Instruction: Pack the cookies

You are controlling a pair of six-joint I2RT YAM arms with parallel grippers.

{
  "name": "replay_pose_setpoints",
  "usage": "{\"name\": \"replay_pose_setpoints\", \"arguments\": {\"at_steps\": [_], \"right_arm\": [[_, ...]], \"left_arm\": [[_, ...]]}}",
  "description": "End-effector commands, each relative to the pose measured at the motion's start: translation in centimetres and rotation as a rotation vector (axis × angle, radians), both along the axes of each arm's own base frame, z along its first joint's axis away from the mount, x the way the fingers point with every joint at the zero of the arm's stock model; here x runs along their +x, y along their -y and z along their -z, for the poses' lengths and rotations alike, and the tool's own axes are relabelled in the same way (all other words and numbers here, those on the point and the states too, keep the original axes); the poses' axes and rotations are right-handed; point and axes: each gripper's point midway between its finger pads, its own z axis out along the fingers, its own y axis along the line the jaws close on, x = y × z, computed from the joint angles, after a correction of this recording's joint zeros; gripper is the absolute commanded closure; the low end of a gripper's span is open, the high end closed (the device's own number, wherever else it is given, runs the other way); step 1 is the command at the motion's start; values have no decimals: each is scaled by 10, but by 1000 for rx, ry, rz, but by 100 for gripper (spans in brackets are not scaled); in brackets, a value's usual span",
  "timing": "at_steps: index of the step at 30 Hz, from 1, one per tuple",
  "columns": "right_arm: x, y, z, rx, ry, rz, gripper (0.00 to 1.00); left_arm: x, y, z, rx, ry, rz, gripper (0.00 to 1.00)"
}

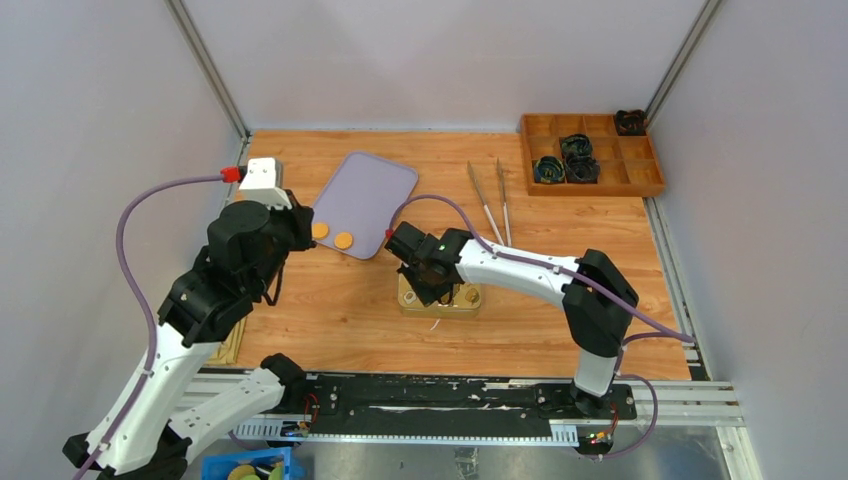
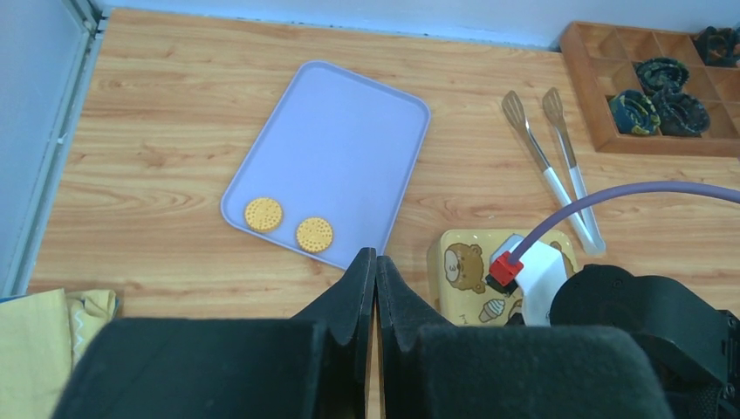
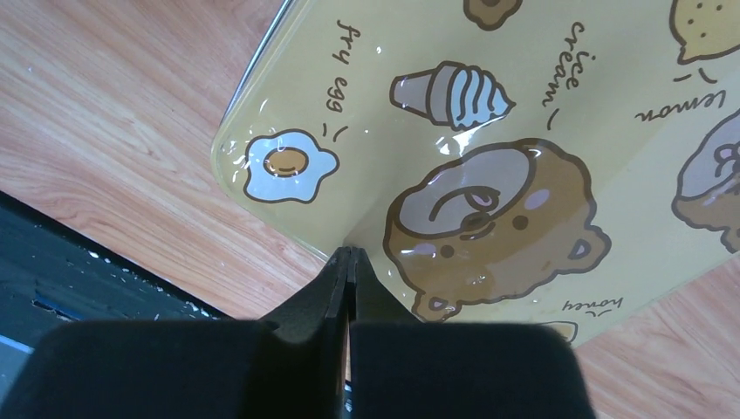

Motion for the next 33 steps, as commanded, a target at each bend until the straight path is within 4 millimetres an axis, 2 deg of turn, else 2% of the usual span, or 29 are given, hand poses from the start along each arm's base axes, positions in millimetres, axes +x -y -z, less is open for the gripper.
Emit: {"name": "replay_pose_setpoints", "arguments": {"at_steps": [1,3,7,10,13,16,18,23,27,30,33], "right_arm": [[1,4,-2,-21,19,24,100],[6,6,-22,-10,68,32,100],[27,22,-86,21,233,87,100],[46,40,-142,67,397,152,100],[64,68,-192,97,547,228,100],[75,95,-227,143,613,289,100],[78,111,-242,169,640,315,100],[85,135,-253,176,671,344,100],[92,141,-250,181,668,357,100],[99,144,-248,187,661,366,100],[105,149,-243,190,648,379,100]], "left_arm": [[-1,2,4,-1,-9,6,94],[4,3,6,2,-17,-7,94],[36,26,15,-9,-27,-10,93],[71,55,36,12,-99,8,96],[108,79,61,47,-174,1,99],[147,96,82,26,-250,-1,100],[176,102,110,16,-322,-19,100],[237,116,162,29,-446,-53,100],[276,141,204,12,-537,-30,100],[291,156,232,-3,-603,-23,100],[295,158,257,-17,-657,-51,100]]}}
